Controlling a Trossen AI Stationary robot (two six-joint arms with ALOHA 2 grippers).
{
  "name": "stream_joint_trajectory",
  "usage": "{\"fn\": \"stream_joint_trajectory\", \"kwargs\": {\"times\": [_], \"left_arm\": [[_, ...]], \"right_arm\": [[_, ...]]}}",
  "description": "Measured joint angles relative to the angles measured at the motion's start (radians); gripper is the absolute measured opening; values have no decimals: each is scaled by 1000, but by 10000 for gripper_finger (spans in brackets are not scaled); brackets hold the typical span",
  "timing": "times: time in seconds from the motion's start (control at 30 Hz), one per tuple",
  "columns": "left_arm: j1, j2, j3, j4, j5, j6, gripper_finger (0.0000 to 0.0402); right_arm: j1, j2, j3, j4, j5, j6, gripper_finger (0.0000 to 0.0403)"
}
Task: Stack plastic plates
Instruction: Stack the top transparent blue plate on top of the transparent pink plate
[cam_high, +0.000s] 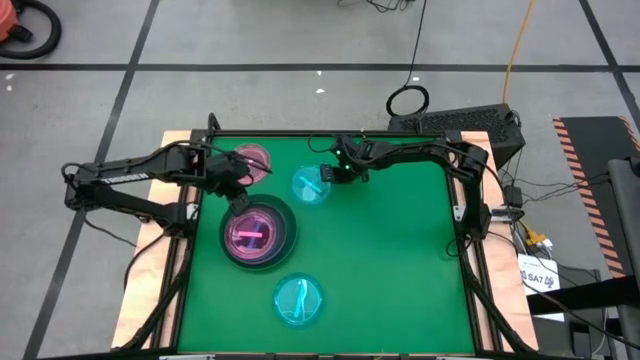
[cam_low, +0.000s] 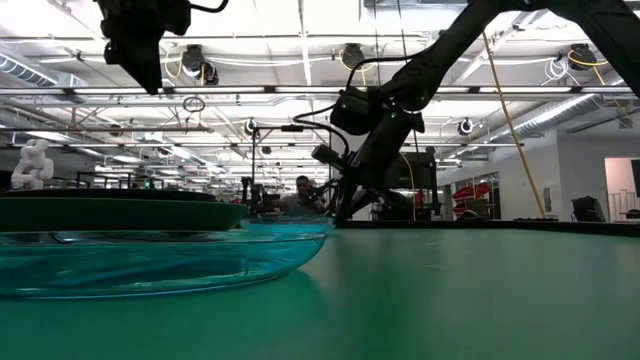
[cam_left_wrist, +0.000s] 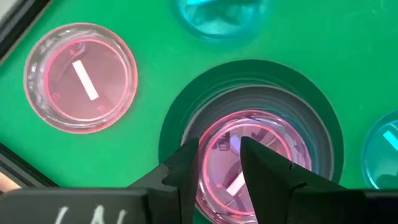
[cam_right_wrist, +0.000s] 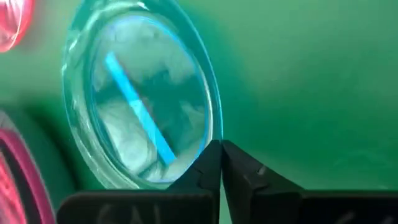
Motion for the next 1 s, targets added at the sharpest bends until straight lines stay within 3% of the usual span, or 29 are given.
{"fn": "stream_joint_trajectory", "kwargs": {"times": [0.33, 0.7, 0.87, 1.0], "left_arm": [[0, 0, 0, -13, -50, -32, 131], [33, -8, 9, -9, -70, -140, 263], [33, -11, 104, -12, -82, -153, 284], [34, -11, 217, -14, -148, -198, 284]], "right_arm": [[52, -184, -1, -78, -10, -52, 1], [195, -361, 0, -111, 166, 42, 1], [268, -368, 0, -111, 202, 89, 0], [325, -369, 0, -110, 248, 117, 0]]}}
